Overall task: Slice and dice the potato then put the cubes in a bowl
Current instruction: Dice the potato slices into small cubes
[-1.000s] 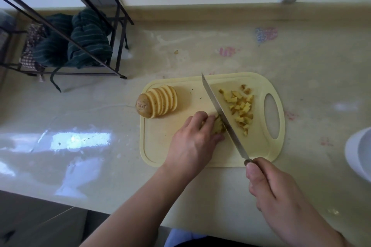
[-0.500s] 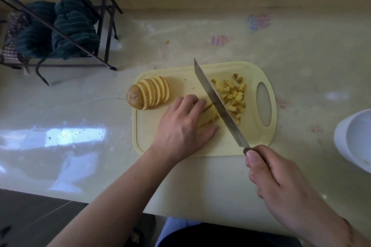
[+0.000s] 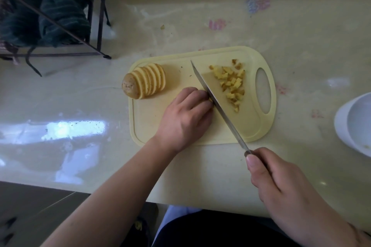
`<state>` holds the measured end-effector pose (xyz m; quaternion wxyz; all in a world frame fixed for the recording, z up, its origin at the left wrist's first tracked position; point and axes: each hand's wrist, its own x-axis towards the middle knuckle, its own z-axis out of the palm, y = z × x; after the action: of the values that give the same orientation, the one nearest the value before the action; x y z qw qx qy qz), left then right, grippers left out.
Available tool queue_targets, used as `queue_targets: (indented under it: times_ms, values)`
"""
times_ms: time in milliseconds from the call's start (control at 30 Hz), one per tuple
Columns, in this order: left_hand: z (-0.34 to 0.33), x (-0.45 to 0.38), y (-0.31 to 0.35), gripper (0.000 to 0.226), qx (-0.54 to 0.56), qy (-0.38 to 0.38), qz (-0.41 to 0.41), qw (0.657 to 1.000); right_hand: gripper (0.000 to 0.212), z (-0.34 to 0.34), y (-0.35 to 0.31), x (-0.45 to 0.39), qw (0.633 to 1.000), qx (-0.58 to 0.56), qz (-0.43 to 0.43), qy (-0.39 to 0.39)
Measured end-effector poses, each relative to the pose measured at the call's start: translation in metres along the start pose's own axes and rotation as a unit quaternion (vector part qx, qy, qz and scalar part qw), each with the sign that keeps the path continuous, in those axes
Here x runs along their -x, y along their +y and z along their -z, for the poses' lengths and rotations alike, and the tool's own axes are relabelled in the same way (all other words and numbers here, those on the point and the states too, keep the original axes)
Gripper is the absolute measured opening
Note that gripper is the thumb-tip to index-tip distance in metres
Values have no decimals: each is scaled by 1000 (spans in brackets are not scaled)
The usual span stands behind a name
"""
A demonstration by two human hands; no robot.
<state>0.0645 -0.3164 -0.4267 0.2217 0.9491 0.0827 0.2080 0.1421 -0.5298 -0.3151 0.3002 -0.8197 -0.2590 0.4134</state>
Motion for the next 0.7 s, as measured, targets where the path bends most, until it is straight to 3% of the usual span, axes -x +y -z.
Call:
queue_targets:
  times_ms: [233, 400, 700]
  values:
    - [0, -2, -1, 6, 12, 3, 0, 1000, 46, -1, 11, 9, 1000, 18, -1, -17]
    - [-2, -2, -3, 12, 22, 15, 2, 1000, 36, -12, 7, -22, 997, 55, 56, 15]
    - [3, 1, -1, 8, 31, 16, 8, 999, 48, 6, 6, -43, 999, -22, 28, 21]
